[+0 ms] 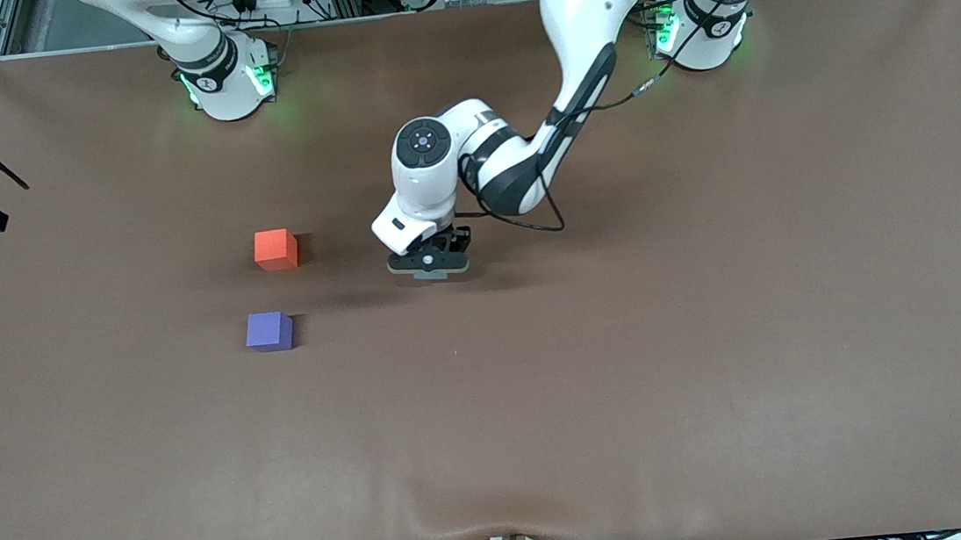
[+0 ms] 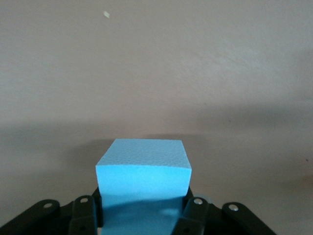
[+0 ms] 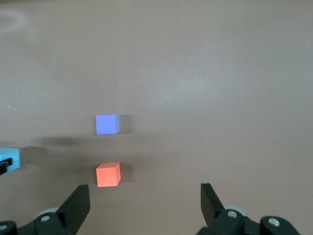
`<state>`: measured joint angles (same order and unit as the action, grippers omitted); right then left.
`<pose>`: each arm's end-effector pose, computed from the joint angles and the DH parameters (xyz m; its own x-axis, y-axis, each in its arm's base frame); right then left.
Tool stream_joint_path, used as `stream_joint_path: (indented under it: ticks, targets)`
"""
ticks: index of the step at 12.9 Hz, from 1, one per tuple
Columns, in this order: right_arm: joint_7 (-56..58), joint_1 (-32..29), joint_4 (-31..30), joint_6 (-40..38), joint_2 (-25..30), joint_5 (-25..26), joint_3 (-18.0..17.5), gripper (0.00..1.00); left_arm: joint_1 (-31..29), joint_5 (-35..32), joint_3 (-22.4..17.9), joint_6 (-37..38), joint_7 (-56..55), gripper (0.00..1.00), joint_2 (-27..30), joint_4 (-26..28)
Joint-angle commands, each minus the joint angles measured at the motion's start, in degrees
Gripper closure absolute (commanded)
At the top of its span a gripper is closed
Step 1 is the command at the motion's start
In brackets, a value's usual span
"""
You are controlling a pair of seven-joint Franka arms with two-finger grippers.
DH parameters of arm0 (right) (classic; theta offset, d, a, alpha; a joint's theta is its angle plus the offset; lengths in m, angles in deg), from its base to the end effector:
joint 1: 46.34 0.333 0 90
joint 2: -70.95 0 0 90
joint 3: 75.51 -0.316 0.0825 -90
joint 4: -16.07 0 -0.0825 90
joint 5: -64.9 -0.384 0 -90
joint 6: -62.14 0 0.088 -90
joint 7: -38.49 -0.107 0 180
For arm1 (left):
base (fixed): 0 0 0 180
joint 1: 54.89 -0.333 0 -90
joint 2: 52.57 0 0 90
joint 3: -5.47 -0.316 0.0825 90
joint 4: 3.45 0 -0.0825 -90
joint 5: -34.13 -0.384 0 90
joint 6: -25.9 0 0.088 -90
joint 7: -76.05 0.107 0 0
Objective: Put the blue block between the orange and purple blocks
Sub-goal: 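Carry the blue block with the left gripper to the table middle, then release the blue block with the left gripper while the right gripper reaches it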
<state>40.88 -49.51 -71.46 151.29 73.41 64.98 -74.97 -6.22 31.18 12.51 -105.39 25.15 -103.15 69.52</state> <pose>0.5386 -0.0352 0.6670 0.9972 -0.0229 0.0710 -0.0233 -0.9997 0.0040 0.4517 -0.6164 0.2355 0.9970 -0.0605 0.0483 -0.0667 -0.9877 0.1415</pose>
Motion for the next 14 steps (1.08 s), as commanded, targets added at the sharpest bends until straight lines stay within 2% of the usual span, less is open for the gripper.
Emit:
stream_joint_path:
  ticks: [1,3,5,7,10,12,14]
  targets:
    - [-0.64,-0.52,1.14,-0.81,-0.44,-0.78,-0.28,0.00,1.60,-1.44,-1.23,-0.11,-1.22,0.01,-2.41,-2.14]
    - [-0.73,-0.43,1.14,-0.90,-0.44,-0.86,-0.37,0.00,1.95,-1.36,-1.23,0.07,-1.31,0.00,-1.81,-2.22]
    - [-0.64,-0.34,1.14,-0.90,-0.44,-0.86,-0.37,0.00,1.96,-1.45,-1.32,4.87,-1.31,0.00,1.52,-2.22]
    - [-0.73,-0.60,1.14,-0.90,-0.44,-0.78,-0.28,0.00,0.12,-1.62,-1.32,12.86,-0.79,0.00,8.97,-2.05]
    - [-0.64,-0.43,1.14,-0.90,-0.88,-0.78,-0.37,0.00,-10.66,-1.54,-1.24,27.44,1.05,0.00,21.54,-0.29]
    - [-0.81,0.27,1.05,-0.99,-1.05,-0.78,-0.46,0.00,-16.56,-1.19,-1.32,33.26,6.83,0.00,27.61,-0.29]
    - [-0.38,1.15,0.96,-1.34,-5.77,-0.25,-0.54,0.00,-23.67,-1.27,-1.32,40.64,13.42,0.00,32.45,-0.29]
